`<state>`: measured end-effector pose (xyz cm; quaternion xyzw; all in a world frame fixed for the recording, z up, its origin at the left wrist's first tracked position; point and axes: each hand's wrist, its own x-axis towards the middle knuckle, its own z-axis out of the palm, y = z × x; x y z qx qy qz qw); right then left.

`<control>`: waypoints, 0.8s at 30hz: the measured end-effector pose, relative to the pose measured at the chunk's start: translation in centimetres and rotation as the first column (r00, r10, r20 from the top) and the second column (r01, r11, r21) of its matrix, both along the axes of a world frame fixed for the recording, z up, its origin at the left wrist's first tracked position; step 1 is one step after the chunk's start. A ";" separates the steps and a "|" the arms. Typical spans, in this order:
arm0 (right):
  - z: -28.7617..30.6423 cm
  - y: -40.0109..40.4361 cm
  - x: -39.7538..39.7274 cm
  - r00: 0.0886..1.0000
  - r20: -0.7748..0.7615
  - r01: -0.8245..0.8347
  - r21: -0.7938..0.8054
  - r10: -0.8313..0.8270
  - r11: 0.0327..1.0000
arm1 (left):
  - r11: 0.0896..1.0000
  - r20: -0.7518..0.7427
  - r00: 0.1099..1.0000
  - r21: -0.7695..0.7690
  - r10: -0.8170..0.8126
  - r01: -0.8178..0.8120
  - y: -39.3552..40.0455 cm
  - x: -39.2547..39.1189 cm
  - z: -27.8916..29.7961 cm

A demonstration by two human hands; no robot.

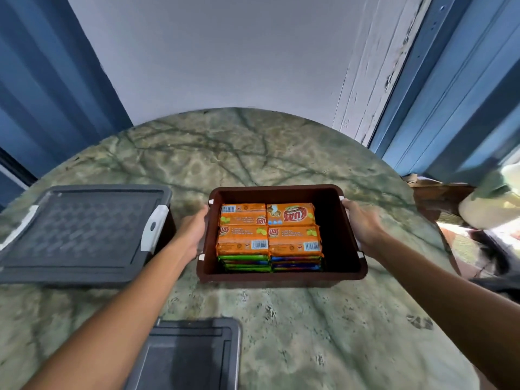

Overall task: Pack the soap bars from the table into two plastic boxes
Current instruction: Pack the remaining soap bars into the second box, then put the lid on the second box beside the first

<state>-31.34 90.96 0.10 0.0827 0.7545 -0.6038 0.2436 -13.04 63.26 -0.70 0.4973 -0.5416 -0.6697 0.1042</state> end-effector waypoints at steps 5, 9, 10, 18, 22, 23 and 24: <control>1.2 -0.1 1.1 0.988 -0.129 -0.053 0.262 0.089 0.964 | 0.995 0.038 0.996 -0.042 -0.086 0.088 -0.6 1.0 0.6; 4.6 -0.5 3.0 0.809 -0.369 -0.032 0.750 0.457 0.661 | 0.957 0.122 0.972 -0.188 -0.200 0.220 0.6 3.7 3.4; 5.8 -0.9 4.2 0.694 -0.461 0.012 0.775 0.553 0.632 | 0.928 0.174 0.957 -0.255 -0.231 0.270 1.1 5.4 4.2; 11.0 -11.0 17.0 0.123 -0.660 -0.457 0.625 0.741 0.632 | 0.967 0.232 0.968 -0.213 -0.091 0.142 5.5 24.5 5.2; 10.2 -15.0 24.2 -0.106 -0.616 -0.659 0.632 0.781 0.408 | 0.955 0.253 0.934 -0.224 0.251 -0.196 9.2 33.8 4.7; 9.9 -15.6 25.5 -0.142 -0.614 -0.684 0.628 0.777 0.371 | 0.941 0.254 0.916 -0.218 0.310 -0.258 10.4 35.7 4.4; 9.6 -16.0 26.6 -0.170 -0.607 -0.703 0.627 0.776 0.336 | 0.927 0.257 0.896 -0.207 0.361 -0.314 11.7 37.4 4.3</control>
